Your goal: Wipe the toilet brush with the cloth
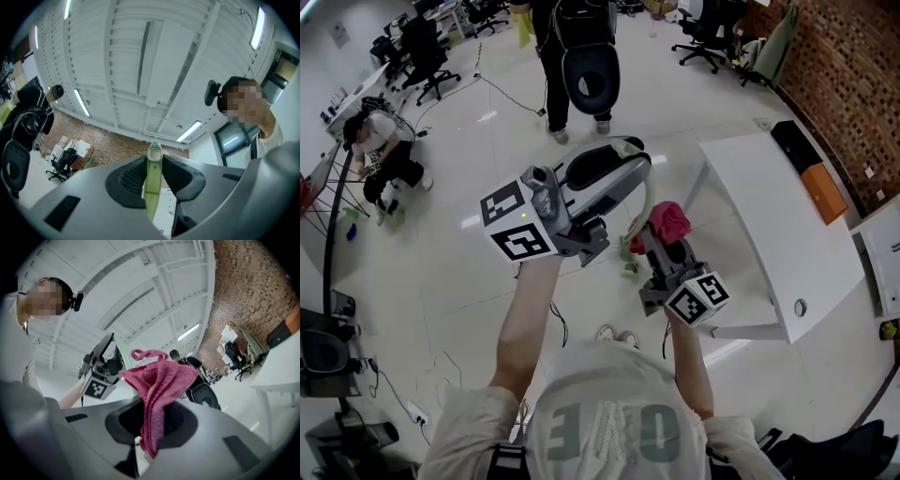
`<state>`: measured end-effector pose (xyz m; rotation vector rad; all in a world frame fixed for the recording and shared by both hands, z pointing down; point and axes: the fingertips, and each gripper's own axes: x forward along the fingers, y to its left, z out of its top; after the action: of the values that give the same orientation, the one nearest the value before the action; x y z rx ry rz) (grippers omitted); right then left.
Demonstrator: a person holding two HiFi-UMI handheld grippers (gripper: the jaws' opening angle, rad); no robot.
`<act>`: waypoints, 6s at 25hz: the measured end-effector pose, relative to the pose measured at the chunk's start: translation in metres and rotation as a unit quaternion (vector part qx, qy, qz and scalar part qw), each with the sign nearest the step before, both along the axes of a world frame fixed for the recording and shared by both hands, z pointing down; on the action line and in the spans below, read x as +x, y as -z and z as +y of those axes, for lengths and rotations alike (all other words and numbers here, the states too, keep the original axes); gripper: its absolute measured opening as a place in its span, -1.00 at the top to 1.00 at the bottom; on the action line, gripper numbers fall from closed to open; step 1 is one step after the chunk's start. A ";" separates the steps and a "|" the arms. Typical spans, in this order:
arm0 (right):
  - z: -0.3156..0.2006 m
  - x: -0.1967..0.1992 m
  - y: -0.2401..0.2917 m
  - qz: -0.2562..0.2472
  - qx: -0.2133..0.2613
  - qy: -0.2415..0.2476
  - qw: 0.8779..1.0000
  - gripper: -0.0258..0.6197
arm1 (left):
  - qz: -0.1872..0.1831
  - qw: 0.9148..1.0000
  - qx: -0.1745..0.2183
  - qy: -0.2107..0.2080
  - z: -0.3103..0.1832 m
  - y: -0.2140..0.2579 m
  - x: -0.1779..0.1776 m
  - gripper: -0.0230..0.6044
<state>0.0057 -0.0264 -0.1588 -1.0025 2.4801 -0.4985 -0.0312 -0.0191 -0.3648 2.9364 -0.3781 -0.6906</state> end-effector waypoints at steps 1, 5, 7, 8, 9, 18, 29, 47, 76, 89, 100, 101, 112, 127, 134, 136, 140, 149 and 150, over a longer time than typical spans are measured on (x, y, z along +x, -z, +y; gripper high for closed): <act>0.000 -0.005 -0.004 0.003 -0.003 0.007 1.000 0.83 | 0.006 1.000 0.003 0.004 0.001 0.006 -0.005 0.58; -0.001 -0.018 -0.018 0.012 -0.015 0.032 0.999 0.83 | 0.020 0.999 0.009 0.028 0.000 0.016 -0.016 0.58; 0.000 -0.019 -0.016 0.021 -0.012 0.018 1.000 0.83 | 0.014 0.999 0.004 0.049 -0.005 0.012 -0.022 0.58; 0.000 -0.018 -0.011 0.031 -0.003 0.000 1.000 0.83 | 0.008 0.998 0.000 0.064 -0.010 0.008 -0.026 0.58; 0.002 -0.018 -0.004 0.047 0.013 -0.019 0.999 0.83 | 0.001 0.997 -0.005 0.081 -0.015 0.003 -0.029 0.58; 0.010 -0.067 0.004 0.173 0.049 -0.013 0.984 0.83 | -0.034 0.981 -0.036 0.189 -0.055 -0.040 -0.033 0.58; -0.030 -0.048 -0.005 0.211 -0.006 -0.079 0.974 0.83 | -0.045 0.981 -0.041 0.182 -0.057 -0.057 -0.014 0.58; -0.035 -0.036 0.044 0.197 0.073 -0.110 0.972 0.83 | -0.035 0.989 -0.043 0.141 -0.083 -0.080 -0.018 0.58; -0.141 0.151 -0.319 0.318 -0.093 -0.191 0.924 0.83 | -0.051 0.992 0.015 -0.110 -0.138 -0.374 0.046 0.58; -0.172 0.149 -0.703 0.316 -0.058 -0.175 0.931 0.83 | -0.029 0.992 0.033 -0.120 -0.166 -0.754 0.058 0.58; -0.151 0.161 -0.734 0.312 -0.087 -0.184 0.928 0.82 | -0.049 0.992 -0.003 -0.118 -0.173 -0.810 0.071 0.58; -0.151 0.161 -0.734 0.312 -0.087 -0.183 0.928 0.83 | -0.055 0.992 -0.007 -0.113 -0.176 -0.816 0.073 0.58; -0.154 0.148 -0.742 0.309 -0.090 -0.168 0.932 0.82 | -0.091 0.989 -0.049 -0.105 -0.179 -0.867 0.089 0.58; -0.178 0.135 -0.705 0.203 -0.120 -0.260 0.936 0.83 | -0.138 0.908 -0.128 0.376 -0.231 -0.855 -0.046 0.91; -0.188 0.115 -0.711 0.199 -0.112 -0.247 0.942 0.82 | -0.131 0.891 -0.154 0.405 -0.229 -0.888 -0.076 0.91; -0.187 0.121 -0.711 0.200 -0.114 -0.251 0.940 0.82 | -0.139 0.889 -0.149 0.410 -0.226 -0.891 -0.079 0.91; -0.182 0.131 -0.693 0.193 -0.127 -0.261 0.937 0.82 | -0.126 0.885 -0.157 0.419 -0.223 -0.869 -0.088 0.91; -0.192 0.112 -0.451 0.211 -0.121 -0.225 0.944 0.82 | -0.159 0.899 -0.129 0.388 -0.229 -0.618 -0.054 0.91; -0.189 0.111 -0.416 0.209 -0.122 -0.222 0.944 0.82 | -0.162 0.901 -0.126 0.383 -0.226 -0.582 -0.050 0.91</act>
<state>0.1166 -0.2149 0.2571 -1.8811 2.4520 -0.4894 -0.0813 -0.2448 0.2174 2.5769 -1.5682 -0.1581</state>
